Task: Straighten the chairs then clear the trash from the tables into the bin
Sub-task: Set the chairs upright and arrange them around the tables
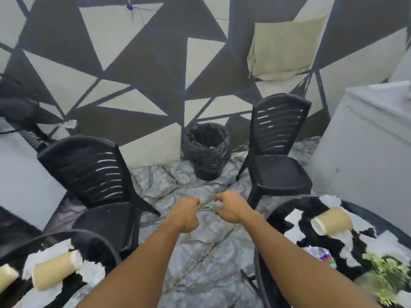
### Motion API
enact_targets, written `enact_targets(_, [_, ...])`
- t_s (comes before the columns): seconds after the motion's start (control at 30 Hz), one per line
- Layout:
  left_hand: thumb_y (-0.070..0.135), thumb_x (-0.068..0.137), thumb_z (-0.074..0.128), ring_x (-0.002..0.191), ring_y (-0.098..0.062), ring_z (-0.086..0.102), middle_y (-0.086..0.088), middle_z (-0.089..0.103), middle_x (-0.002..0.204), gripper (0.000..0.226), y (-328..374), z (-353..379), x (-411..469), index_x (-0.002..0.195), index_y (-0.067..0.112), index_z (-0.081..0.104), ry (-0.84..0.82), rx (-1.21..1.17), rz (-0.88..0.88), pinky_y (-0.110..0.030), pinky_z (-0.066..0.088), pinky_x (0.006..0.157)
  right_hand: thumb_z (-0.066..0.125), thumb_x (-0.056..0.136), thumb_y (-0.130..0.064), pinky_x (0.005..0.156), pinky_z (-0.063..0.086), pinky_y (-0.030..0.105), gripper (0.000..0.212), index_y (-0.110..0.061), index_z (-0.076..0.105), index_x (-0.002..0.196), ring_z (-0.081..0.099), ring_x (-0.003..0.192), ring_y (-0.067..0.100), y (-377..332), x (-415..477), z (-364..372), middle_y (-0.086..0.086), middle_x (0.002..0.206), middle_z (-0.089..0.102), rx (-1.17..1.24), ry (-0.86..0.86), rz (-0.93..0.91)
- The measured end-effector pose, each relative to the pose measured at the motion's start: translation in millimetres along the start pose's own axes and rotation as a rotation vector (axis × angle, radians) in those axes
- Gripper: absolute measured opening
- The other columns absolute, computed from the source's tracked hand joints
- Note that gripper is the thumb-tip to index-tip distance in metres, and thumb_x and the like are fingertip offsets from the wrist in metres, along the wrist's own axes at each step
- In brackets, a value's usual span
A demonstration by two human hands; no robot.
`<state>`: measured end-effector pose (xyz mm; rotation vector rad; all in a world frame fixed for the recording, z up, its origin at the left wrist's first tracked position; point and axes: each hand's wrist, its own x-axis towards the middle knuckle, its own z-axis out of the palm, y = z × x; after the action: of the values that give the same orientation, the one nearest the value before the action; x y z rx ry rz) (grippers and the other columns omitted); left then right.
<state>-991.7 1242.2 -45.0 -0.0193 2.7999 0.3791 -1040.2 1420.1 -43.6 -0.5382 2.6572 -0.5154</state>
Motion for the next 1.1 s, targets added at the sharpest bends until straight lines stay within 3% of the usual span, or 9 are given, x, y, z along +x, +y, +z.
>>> enact_targets(0.13, [0.015, 0.08, 0.059, 0.121, -0.03, 0.052, -0.01, 0.052, 0.136, 0.055, -12.6, -49.4, 97.5, 0.134, 0.016, 0.052, 0.016, -0.016, 0.022, -0.042, 0.05, 0.095, 0.064, 0.087, -0.033, 0.092, 0.05, 0.038, 0.04, -0.021, 0.061, 0.125, 0.056, 0.117, 0.027, 10.0, 83.7, -45.6, 0.007, 0.131, 0.059, 0.059, 0.04, 0.047])
enact_targets(0.23, [0.011, 0.08, 0.057, 0.117, -0.032, 0.051, -0.013, 0.053, 0.13, 0.037, -11.3, -85.6, 166.2, 0.118, 0.011, 0.053, 0.013, 0.026, 0.086, -0.047, 0.05, 0.094, 0.064, 0.088, -0.034, 0.089, 0.052, 0.04, 0.038, -0.019, 0.062, 0.124, 0.059, 0.113, 0.027, 15.9, 145.8, -78.8, 0.005, 0.126, 0.063, 0.055, 0.063, 0.07])
enact_targets(0.33, [0.011, 0.083, 0.056, 0.118, -0.03, 0.047, -0.01, 0.051, 0.128, 0.044, -17.2, -115.8, 243.3, 0.126, 0.016, 0.052, 0.024, 0.055, 0.14, -0.048, 0.049, 0.095, 0.063, 0.088, -0.034, 0.087, 0.053, 0.04, 0.041, -0.02, 0.061, 0.126, 0.06, 0.109, 0.027, 26.6, 210.0, -108.7, 0.005, 0.124, 0.063, 0.059, 0.098, 0.101])
enact_targets(0.47, [0.02, 0.073, 0.06, 0.106, -0.031, 0.054, -0.009, 0.056, 0.115, 0.039, -26.1, -151.0, 355.1, 0.111, 0.019, 0.057, 0.049, 0.056, 0.209, -0.048, 0.053, 0.088, 0.063, 0.088, -0.034, 0.09, 0.051, 0.038, 0.044, -0.02, 0.059, 0.129, 0.059, 0.114, 0.027, 50.9, 296.0, -148.1, 0.004, 0.127, 0.062, 0.064, 0.173, 0.185])
enact_targets(0.7, [0.021, 0.076, 0.058, 0.097, -0.031, 0.055, -0.005, 0.054, 0.099, 0.017, 20.2, -220.9, 524.9, 0.087, 0.022, 0.045, 0.007, 0.11, 0.44, -0.047, 0.051, 0.078, 0.063, 0.084, -0.035, 0.086, 0.052, 0.04, 0.029, -0.018, 0.063, 0.107, 0.06, 0.104, 0.03, 107.0, 403.3, -237.3, 0.006, 0.11, 0.063, 0.145, 0.391, 0.423])
enact_targets(0.77, [0.02, 0.077, 0.059, 0.107, -0.032, 0.056, -0.005, 0.055, 0.102, 0.018, 47.3, -233.8, 569.2, 0.093, 0.019, 0.052, -0.003, 0.113, 0.517, -0.046, 0.051, 0.083, 0.063, 0.084, -0.038, 0.089, 0.051, 0.041, 0.038, -0.019, 0.061, 0.117, 0.059, 0.107, 0.03, 130.4, 422.7, -260.5, 0.006, 0.114, 0.06, 0.149, 0.444, 0.49])
enact_targets(0.87, [0.023, 0.081, 0.06, 0.122, -0.029, 0.051, -0.005, 0.057, 0.127, 0.046, 90.2, -249.6, 635.7, 0.126, 0.016, 0.055, 0.015, 0.13, 0.605, -0.046, 0.049, 0.098, 0.062, 0.085, -0.041, 0.092, 0.05, 0.043, 0.048, -0.019, 0.056, 0.127, 0.056, 0.113, 0.031, 172.8, 458.6, -290.2, 0.007, 0.121, 0.058, 0.175, 0.515, 0.59])
enact_targets(1.1, [0.017, 0.08, 0.061, 0.122, -0.027, 0.051, -0.006, 0.056, 0.13, 0.047, 176.3, -273.0, 791.4, 0.127, 0.015, 0.056, 0.024, 0.246, 0.719, -0.044, 0.047, 0.101, 0.064, 0.084, -0.05, 0.099, 0.047, 0.046, 0.068, -0.017, 0.04, 0.138, 0.051, 0.121, 0.032, 285.0, 579.4, -338.8, 0.009, 0.129, 0.053, 0.33, 0.681, 0.734])
